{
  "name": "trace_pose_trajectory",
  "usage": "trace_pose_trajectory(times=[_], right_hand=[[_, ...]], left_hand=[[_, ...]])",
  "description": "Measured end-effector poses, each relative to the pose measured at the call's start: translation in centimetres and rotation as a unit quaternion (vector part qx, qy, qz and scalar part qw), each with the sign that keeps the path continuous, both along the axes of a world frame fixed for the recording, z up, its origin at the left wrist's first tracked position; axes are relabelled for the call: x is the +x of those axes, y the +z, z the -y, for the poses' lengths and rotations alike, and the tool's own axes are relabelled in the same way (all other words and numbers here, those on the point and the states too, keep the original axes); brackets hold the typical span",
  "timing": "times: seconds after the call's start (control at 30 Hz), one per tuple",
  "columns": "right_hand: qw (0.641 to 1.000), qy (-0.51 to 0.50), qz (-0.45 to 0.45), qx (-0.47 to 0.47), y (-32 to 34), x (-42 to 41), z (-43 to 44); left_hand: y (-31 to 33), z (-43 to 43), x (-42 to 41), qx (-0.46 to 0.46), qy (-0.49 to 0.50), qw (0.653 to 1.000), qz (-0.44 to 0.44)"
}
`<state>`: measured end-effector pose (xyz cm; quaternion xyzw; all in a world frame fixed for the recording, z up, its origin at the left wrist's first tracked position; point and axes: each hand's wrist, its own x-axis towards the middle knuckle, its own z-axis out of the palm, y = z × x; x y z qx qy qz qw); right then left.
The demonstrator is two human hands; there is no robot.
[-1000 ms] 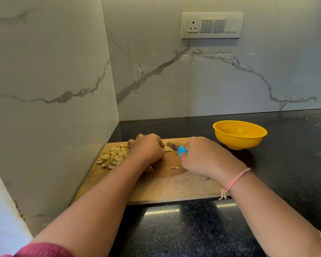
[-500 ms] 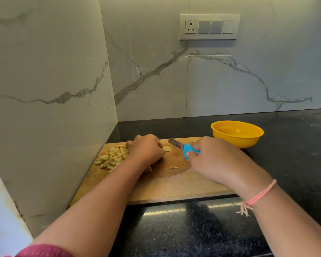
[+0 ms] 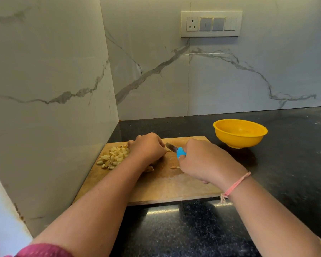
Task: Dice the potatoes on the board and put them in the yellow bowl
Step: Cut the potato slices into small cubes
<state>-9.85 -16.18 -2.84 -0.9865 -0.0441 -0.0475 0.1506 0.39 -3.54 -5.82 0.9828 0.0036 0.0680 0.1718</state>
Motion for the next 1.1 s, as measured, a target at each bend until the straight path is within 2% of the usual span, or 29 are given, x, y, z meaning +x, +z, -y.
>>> trace_pose_trajectory(times=[0.23,0.4,0.6,1.1], right_hand=[[1.0,0.001,0.003,-0.03,1.0,-3.1,1.5],[0.998,-0.021,0.061,-0.005,0.7,-2.2,1.1],[0.998,-0.005,0.054,-0.008,-0.3,-0.6,0.2],[0.993,0.023,0.043,-0.104,-0.4,-1.3,0.6]], left_hand=[[0.0,-0.2,0.0,-0.005,-0.005,1.0,0.001],[-0.2,-0.4,-0.2,-0.042,0.003,0.999,0.016],[-0.1,-0.4,-0.4,-0.064,0.008,0.997,0.035],[0.2,-0.3,-0.7,-0.039,0.006,0.999,0.035]])
